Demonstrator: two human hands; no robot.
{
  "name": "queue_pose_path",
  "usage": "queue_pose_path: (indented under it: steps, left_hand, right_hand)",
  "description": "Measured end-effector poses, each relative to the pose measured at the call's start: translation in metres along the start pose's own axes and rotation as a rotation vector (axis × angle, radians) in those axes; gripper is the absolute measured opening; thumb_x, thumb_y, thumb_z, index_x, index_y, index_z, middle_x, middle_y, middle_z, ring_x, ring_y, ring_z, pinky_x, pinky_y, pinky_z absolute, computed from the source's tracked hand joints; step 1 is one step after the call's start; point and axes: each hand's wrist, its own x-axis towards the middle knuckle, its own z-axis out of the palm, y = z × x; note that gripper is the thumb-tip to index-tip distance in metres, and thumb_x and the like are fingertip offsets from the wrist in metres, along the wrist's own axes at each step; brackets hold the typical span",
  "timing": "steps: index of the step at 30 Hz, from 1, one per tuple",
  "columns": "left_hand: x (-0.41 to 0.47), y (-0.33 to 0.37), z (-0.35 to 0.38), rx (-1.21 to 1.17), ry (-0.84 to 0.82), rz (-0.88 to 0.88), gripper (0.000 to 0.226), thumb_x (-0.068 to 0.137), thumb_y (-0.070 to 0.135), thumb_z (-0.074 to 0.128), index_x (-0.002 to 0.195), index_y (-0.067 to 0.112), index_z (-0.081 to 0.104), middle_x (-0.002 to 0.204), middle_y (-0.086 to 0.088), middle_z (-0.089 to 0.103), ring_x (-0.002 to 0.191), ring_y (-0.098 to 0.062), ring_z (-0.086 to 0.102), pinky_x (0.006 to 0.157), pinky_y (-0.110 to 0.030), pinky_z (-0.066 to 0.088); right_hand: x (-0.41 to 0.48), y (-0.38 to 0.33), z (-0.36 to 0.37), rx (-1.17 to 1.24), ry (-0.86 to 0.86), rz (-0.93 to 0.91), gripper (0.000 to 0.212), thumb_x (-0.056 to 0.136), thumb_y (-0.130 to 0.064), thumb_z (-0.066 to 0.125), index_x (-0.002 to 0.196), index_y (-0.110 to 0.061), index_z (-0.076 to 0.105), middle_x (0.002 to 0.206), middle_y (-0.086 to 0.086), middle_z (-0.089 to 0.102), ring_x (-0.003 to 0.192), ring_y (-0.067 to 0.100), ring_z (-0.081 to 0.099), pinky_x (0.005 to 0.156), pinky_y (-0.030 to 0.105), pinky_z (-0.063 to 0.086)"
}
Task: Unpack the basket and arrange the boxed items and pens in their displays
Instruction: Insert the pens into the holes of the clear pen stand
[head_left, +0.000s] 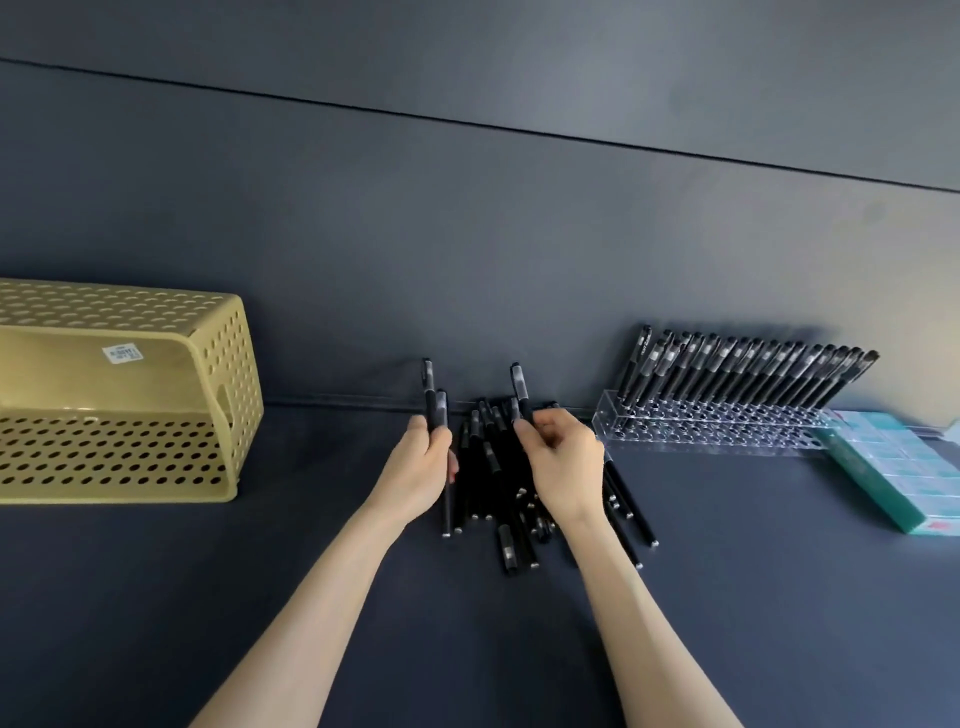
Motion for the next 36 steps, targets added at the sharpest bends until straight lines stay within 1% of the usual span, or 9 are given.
queue_pose_path:
  steps: [2, 4, 6, 9, 11, 14, 19, 30, 36]
  left_hand:
    - [-0.009, 0.008, 0.006, -0.23, -0.005, 0.037, 0.017, 0.102, 0.025, 0.034, 0.093, 0.013, 0.04, 0.058, 0.005, 0.05, 0.045, -0.012, 0.05, 0.051, -0.035, 0.051]
    - [-0.016, 0.016, 0.016, -0.341, -0.035, 0.081, 0.017, 0.102, 0.025, 0.035, 0.091, 0.013, 0.04, 0.058, 0.006, 0.046, 0.041, -0.011, 0.04, 0.037, -0.027, 0.04]
    - [-0.023, 0.022, 0.027, -0.391, -0.07, 0.103, 0.016, 0.102, 0.024, 0.039, 0.095, 0.013, 0.048, 0.06, 0.007, 0.045, 0.044, -0.008, 0.033, 0.037, -0.022, 0.026]
    - [-0.032, 0.031, 0.048, -0.417, -0.091, 0.119, 0.018, 0.1, 0.019, 0.044, 0.101, 0.012, 0.061, 0.064, 0.008, 0.049, 0.05, -0.006, 0.041, 0.044, -0.02, 0.034]
    - [-0.036, 0.037, 0.065, -0.406, -0.082, 0.102, 0.018, 0.1, 0.021, 0.043, 0.1, 0.011, 0.058, 0.067, 0.004, 0.051, 0.05, -0.007, 0.046, 0.046, -0.022, 0.04]
    - [-0.039, 0.046, 0.1, -0.357, -0.077, 0.021, 0.02, 0.101, 0.031, 0.04, 0.102, 0.014, 0.049, 0.056, 0.006, 0.045, 0.039, -0.007, 0.032, 0.037, -0.021, 0.027]
    - [-0.049, 0.066, 0.173, -0.386, -0.105, 0.01, 0.027, 0.095, 0.037, 0.052, 0.089, 0.011, 0.056, 0.05, 0.011, 0.036, 0.037, -0.004, 0.025, 0.034, -0.017, 0.019]
    - [-0.057, 0.082, 0.234, -0.24, -0.006, 0.101, 0.024, 0.09, 0.03, 0.062, 0.081, 0.008, 0.06, 0.049, 0.012, 0.032, 0.041, -0.006, 0.027, 0.038, -0.016, 0.023]
    - [-0.045, 0.082, 0.23, -0.453, 0.113, 0.098, 0.025, 0.099, 0.034, 0.045, 0.097, 0.015, 0.06, 0.054, 0.009, 0.042, 0.043, -0.008, 0.034, 0.039, -0.021, 0.03]
  right_hand:
    - [0.001, -0.006, -0.008, 0.144, -0.025, -0.012, 0.005, 0.088, -0.022, 0.064, 0.085, -0.017, 0.065, 0.064, -0.006, 0.065, 0.064, 0.013, 0.06, 0.066, 0.026, 0.046]
    - [0.001, -0.008, -0.019, 0.252, -0.09, -0.031, 0.004, 0.09, -0.018, 0.061, 0.087, -0.015, 0.063, 0.064, -0.006, 0.066, 0.062, 0.014, 0.058, 0.065, 0.027, 0.046]
    - [0.001, -0.007, -0.033, 0.358, -0.144, -0.037, 0.007, 0.091, -0.013, 0.058, 0.092, -0.008, 0.063, 0.068, -0.003, 0.069, 0.062, 0.016, 0.057, 0.063, 0.029, 0.046]
    - [0.004, 0.002, -0.058, 0.528, -0.196, 0.013, 0.012, 0.092, -0.004, 0.055, 0.103, -0.001, 0.059, 0.08, 0.003, 0.07, 0.07, 0.02, 0.066, 0.065, 0.029, 0.055]
    - [0.006, 0.01, -0.077, 0.602, -0.205, 0.044, 0.014, 0.091, -0.001, 0.055, 0.103, -0.006, 0.056, 0.086, 0.006, 0.068, 0.069, 0.02, 0.069, 0.063, 0.026, 0.056]
    - [0.01, 0.028, -0.112, 0.662, -0.196, 0.062, 0.029, 0.087, 0.002, 0.06, 0.11, -0.014, 0.052, 0.086, 0.008, 0.065, 0.073, 0.024, 0.07, 0.063, 0.028, 0.057]
    - [0.026, 0.063, -0.175, 0.668, -0.251, 0.032, 0.061, 0.085, 0.007, 0.061, 0.129, -0.025, 0.034, 0.078, 0.01, 0.047, 0.081, 0.018, 0.061, 0.066, 0.033, 0.058]
    - [0.069, 0.085, -0.226, 0.514, -0.198, -0.074, 0.031, 0.093, -0.018, 0.056, 0.121, -0.012, 0.044, 0.093, 0.01, 0.056, 0.066, 0.01, 0.064, 0.065, 0.032, 0.058]
    - [0.092, 0.073, -0.217, 0.449, -0.051, -0.244, 0.035, 0.09, -0.011, 0.06, 0.114, -0.027, 0.04, 0.072, -0.003, 0.059, 0.058, 0.015, 0.066, 0.062, 0.026, 0.055]
